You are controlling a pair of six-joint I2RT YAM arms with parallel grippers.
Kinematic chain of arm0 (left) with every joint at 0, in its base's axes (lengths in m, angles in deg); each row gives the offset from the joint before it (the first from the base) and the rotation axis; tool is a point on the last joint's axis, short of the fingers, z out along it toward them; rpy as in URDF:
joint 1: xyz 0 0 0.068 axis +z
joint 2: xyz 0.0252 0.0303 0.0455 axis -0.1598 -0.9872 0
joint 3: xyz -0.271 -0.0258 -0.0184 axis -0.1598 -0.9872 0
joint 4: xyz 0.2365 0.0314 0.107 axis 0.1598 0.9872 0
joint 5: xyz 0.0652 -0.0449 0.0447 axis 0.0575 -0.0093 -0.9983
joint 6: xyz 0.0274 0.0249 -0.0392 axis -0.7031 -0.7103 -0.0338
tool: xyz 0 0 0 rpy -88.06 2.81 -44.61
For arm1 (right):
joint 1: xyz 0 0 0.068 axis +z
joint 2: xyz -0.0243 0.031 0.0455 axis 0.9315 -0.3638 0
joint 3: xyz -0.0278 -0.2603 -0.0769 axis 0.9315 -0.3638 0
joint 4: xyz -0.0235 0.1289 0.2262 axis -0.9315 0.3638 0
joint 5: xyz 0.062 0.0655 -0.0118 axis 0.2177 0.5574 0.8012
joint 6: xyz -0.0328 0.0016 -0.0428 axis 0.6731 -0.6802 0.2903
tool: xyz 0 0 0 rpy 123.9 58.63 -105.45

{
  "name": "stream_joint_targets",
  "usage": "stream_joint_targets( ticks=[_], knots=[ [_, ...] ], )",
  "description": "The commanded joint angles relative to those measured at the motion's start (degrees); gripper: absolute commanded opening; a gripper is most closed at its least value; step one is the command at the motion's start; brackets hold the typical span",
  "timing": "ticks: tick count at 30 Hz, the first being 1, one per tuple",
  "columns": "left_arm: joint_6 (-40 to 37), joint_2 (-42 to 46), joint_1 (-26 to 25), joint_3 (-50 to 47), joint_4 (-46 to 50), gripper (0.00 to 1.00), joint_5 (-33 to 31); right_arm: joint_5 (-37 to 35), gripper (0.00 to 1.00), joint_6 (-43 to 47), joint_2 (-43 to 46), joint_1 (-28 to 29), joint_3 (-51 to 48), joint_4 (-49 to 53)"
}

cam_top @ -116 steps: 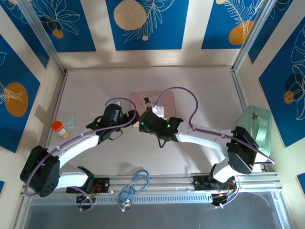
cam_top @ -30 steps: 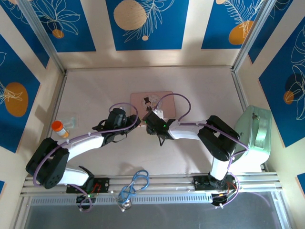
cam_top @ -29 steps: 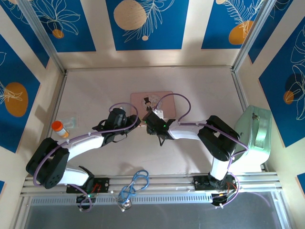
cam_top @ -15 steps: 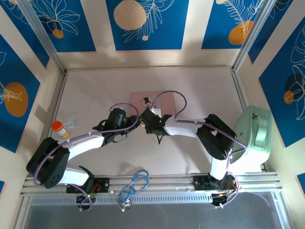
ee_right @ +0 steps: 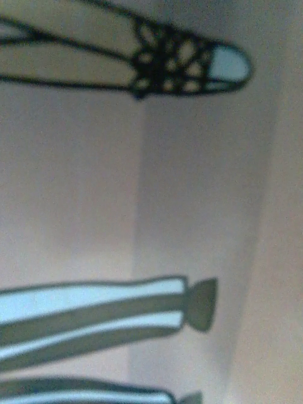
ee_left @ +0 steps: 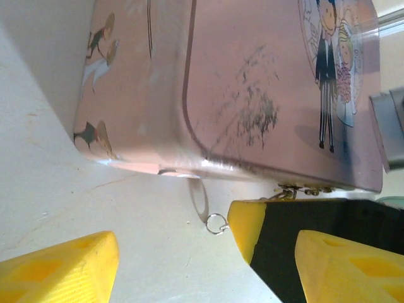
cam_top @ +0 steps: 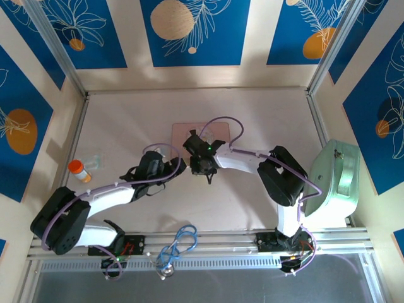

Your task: Unlock the padlock with the key

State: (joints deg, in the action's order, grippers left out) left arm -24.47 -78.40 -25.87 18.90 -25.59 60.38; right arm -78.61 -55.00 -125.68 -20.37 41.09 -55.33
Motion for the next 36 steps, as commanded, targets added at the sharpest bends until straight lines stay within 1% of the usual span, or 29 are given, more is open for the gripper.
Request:
stream_joint_targets(
  ticks=[1, 3, 6, 7, 8, 10, 13, 15, 18, 22, 25, 29, 36],
  knots=[
    [1.4, 1.4, -0.9, -2.8, -7.1, 0.69, 0.2, 6.3, 0.19, -0.4, -1.5, -0.5, 2.3, 4.0],
    [2.0, 1.3, -1.6, -4.2, -10.1, 0.62, 0.1, 7.7, 0.19, -0.5, -1.7, -0.9, 2.6, 4.7],
    [1.7, 0.5, -3.0, -4.9, -13.1, 0.42, 0.9, 9.5, 0.20, -0.5, -1.7, -1.5, 3.3, 6.2],
    [1.0, 0.2, -3.4, -4.5, -13.0, 0.37, 1.3, 10.1, 0.20, -0.4, -1.6, -1.8, 3.4, 6.6],
    [0.5, 0.0, -3.5, -4.3, -12.6, 0.34, 1.5, 10.6, 0.20, -0.3, -1.6, -2.0, 3.6, 6.8],
    [-1.1, -0.3, -3.7, -4.4, -12.6, 0.34, 1.8, 12.1, 0.20, 0.2, -1.3, -2.5, 4.0, 7.1],
    [-3.4, -0.7, -3.8, -4.8, -12.8, 0.42, 2.4, 13.6, 0.21, 0.9, -1.2, -3.1, 4.6, 7.6],
    [-4.0, -2.0, -3.7, -4.4, -12.4, 0.43, 3.1, 15.3, 0.22, 1.2, -1.3, -3.7, 4.8, 7.5],
    [-1.7, -5.2, -3.6, -3.9, -13.6, 0.39, 4.5, 17.3, 0.23, 1.4, -1.3, -4.7, 5.2, 7.7],
    [2.6, -11.4, -3.7, -5.4, -24.1, 0.37, 7.1, 19.6, 0.24, 1.3, -1.6, -5.5, 5.8, 7.5],
    [3.7, -14.8, -3.7, -5.9, -29.4, 0.36, 7.9, 19.5, 0.24, 1.4, -2.0, -5.6, 6.1, 8.2],
    [3.2, -16.9, -4.2, -4.4, -30.4, 0.32, 9.0, 19.9, 0.24, 1.1, -1.9, -5.6, 6.1, 8.1],
    [3.4, -19.5, -4.7, -4.2, -33.6, 0.30, 9.3, 20.9, 0.24, 1.1, -2.2, -5.7, 7.0, 8.5]
  ],
)
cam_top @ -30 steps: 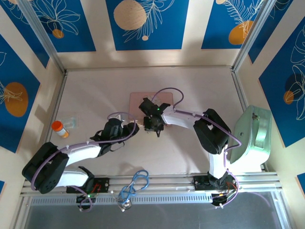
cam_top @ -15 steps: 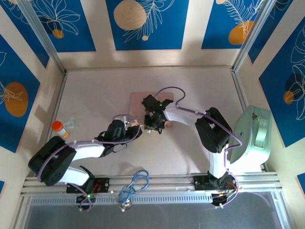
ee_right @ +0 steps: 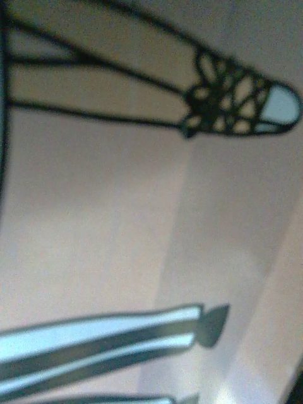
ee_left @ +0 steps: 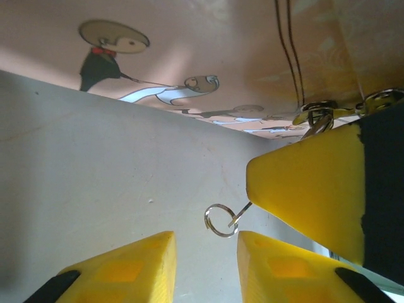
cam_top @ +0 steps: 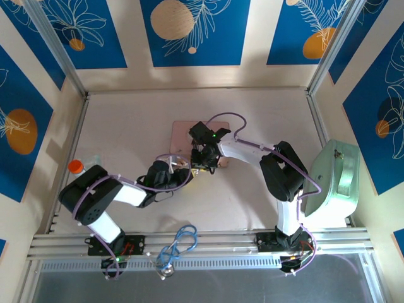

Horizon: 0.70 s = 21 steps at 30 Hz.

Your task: Unlock the padlock with the key

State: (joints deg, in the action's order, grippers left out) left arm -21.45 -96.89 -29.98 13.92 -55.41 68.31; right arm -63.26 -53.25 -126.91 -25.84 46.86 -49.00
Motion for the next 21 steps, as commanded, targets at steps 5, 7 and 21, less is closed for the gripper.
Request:
stream_joint_targets(
  ticks=[5, 7, 21],
  knots=[
    [0.3, -2.4, -0.7, 1.7, -4.1, 0.28, 1.3, 6.2, 0.24, -0.9, -0.9, -0.2, 0.9, 2.1],
    [0.4, -3.3, -0.7, 2.1, -4.8, 0.28, 1.1, 6.4, 0.24, -1.1, -0.9, -0.1, 0.8, 2.0],
    [0.3, -6.6, -0.9, 4.2, -9.3, 0.31, 2.5, 7.0, 0.25, -1.5, -1.7, 0.3, 0.5, 1.6]
  ],
)
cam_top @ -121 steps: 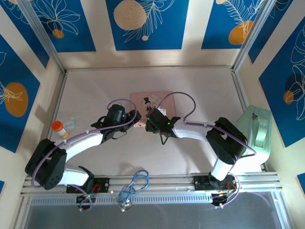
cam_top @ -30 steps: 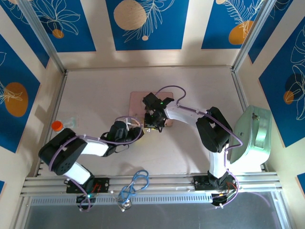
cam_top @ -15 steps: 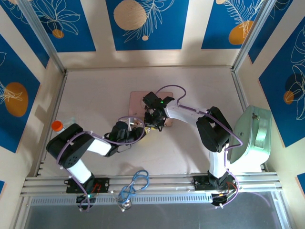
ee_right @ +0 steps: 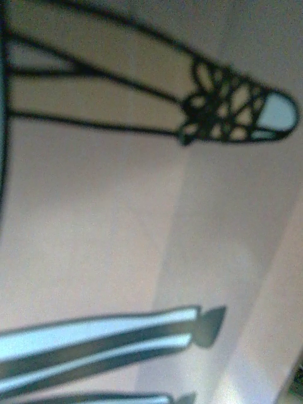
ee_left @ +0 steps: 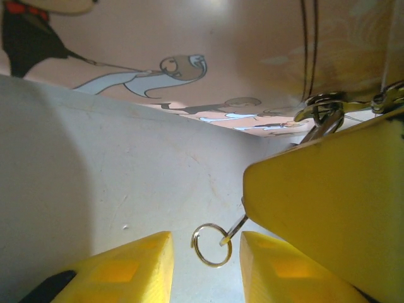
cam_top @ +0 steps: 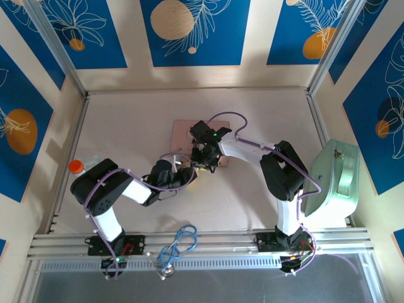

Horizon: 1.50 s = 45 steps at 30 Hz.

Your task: Unlock the padlock with the key

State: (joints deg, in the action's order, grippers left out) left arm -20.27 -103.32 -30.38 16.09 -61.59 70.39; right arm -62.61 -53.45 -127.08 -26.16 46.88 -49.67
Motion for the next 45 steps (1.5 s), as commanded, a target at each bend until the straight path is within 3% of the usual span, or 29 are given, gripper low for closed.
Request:
stream_joint_targets(
  ticks=[1, 15, 24, 30, 33, 36, 40, 45],
  knots=[
    [-1.0, -0.3, -0.5, 2.3, -2.9, 0.30, 0.5, 6.4, 0.25, -1.4, -1.5, 0.7, 0.5, 2.3],
    [-2.5, -0.2, -0.4, 4.3, -2.5, 0.16, 1.4, 6.2, 0.26, -2.6, -1.3, 0.7, -1.3, 0.9],
    [-3.3, 0.6, -0.4, 4.2, -1.7, 0.00, 1.3, 6.5, 0.29, -3.4, -1.5, 1.0, -1.9, -0.3],
    [-3.5, 1.7, -0.4, 4.1, 1.9, 0.01, 0.0, 6.0, 0.29, -3.9, -1.4, 1.1, -1.7, -0.5],
    [-4.5, 3.2, -0.3, 3.5, 4.0, 0.29, -0.9, 6.0, 0.29, -4.0, -1.4, 1.1, -1.3, -0.3],
    [-6.4, 4.6, -0.3, 4.4, 7.3, 0.39, -1.5, 6.0, 0.29, -3.9, -1.3, 1.1, -1.1, -0.1],
    [-8.2, 5.9, -0.3, 5.0, 10.2, 0.41, -3.1, 6.1, 0.29, -4.0, -1.4, 1.2, -1.1, 0.0],
    [-8.8, 3.8, -0.3, 7.1, 10.2, 0.25, -2.0, 6.1, 0.29, -4.1, -1.5, 1.4, -1.0, -0.1]
  ],
)
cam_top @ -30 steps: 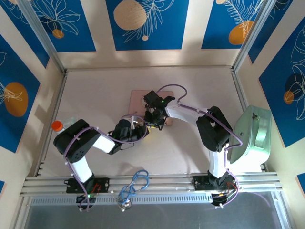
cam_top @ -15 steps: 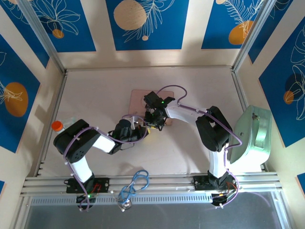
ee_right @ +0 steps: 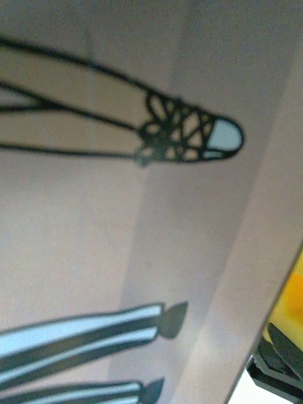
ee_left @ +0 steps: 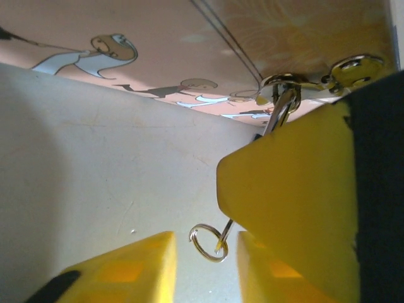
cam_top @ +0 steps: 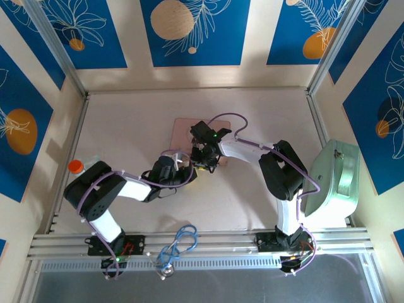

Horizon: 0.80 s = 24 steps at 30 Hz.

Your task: Unlock the padlock with the key

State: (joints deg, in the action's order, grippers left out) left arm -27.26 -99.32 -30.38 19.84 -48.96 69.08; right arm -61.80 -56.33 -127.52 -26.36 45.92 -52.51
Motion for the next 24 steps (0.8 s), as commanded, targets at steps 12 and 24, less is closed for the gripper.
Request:
stream_joint_targets(
  ticks=[12, 24],
  knots=[
    [0.7, -0.7, -0.3, 3.7, -4.3, 0.00, -0.2, 4.6, 0.30, -2.2, -1.1, 2.2, -0.3, 1.7],
    [4.3, -2.3, -0.3, 2.0, -9.8, 0.00, 0.6, -11.8, 0.59, -10.8, 9.0, 5.3, -12.3, -13.3]
  ],
)
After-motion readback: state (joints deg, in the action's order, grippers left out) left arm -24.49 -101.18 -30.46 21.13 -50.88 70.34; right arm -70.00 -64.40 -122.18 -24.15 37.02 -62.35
